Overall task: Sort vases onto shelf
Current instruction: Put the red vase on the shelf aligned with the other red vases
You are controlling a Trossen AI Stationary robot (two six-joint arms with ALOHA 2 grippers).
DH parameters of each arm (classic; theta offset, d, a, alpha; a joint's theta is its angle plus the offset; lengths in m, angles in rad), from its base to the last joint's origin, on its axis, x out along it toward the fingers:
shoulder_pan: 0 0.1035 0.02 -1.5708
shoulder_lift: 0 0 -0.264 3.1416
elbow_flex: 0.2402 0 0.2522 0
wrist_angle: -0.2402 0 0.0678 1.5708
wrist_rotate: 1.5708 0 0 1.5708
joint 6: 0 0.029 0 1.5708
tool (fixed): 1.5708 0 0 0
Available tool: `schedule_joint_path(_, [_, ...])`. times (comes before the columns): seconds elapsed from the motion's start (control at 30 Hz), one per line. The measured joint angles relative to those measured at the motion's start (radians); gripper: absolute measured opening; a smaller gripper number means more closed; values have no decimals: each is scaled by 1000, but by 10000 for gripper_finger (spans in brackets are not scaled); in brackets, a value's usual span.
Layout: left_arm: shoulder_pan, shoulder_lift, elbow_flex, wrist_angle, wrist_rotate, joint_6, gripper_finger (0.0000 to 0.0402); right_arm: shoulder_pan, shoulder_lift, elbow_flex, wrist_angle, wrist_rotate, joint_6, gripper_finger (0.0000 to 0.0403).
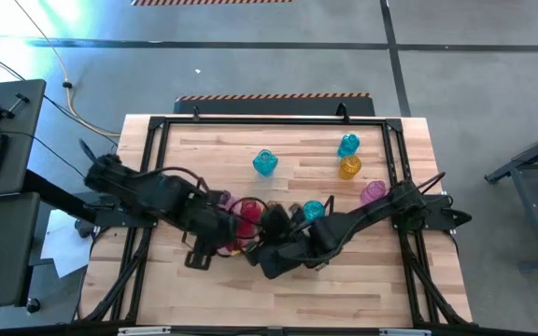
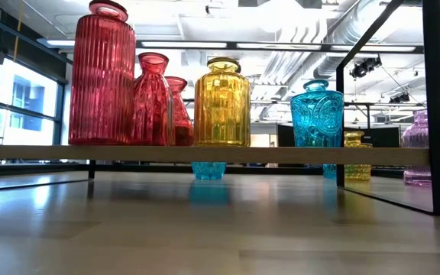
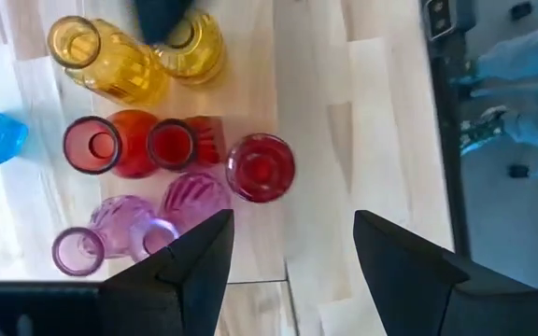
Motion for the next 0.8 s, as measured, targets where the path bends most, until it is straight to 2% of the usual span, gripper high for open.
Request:
schedule_joint_path(0.17, [-43,-100,-96,-8,-45,-86,211,-1,-8,177,-183,95,-103,0])
schedule_joint_path(0.33, [-77,-215,-309,34,-54,-205,211,1,-125,112,-202,145,-151,0])
schedule_joint_path(0.53, [-106,-295,-576,269,-37,-281,211,-8,-191,122,-281,189,-195,0])
schedule_joint_path(0.8, [-103,-279,-705,358,-55,-285,211,-31,-263,123,-290,204,-287,0])
